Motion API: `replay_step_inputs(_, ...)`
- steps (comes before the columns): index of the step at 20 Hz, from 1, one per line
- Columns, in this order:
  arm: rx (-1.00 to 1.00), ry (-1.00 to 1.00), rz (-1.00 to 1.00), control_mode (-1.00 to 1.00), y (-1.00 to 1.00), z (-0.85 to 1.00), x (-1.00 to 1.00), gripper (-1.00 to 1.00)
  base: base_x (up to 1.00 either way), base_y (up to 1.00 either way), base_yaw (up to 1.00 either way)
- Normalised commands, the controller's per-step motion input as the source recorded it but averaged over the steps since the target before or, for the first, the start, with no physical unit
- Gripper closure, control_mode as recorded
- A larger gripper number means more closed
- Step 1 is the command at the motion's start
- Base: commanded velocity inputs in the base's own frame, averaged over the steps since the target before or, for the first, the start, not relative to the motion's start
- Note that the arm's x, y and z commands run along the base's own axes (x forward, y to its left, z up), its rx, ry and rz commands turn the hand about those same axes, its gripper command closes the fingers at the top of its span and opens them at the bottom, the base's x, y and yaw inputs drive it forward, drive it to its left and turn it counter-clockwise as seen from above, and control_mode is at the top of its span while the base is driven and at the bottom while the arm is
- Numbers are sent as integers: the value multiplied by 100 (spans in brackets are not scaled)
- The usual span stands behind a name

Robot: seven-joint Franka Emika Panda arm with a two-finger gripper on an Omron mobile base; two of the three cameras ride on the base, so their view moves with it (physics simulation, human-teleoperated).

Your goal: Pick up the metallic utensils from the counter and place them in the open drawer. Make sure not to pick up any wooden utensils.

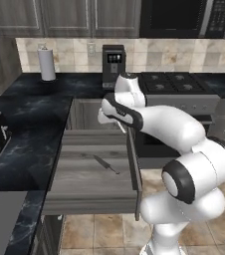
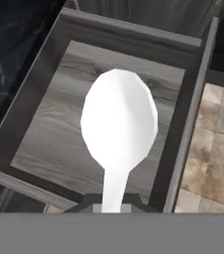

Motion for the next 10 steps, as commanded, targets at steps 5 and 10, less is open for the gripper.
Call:
replay_step_inputs(5,-7,2,0,-100,34,-97,9,100,0,0,0)
replay_step_inputs(10,-4,8,2,-100,5,-77,4,100,0,0,0)
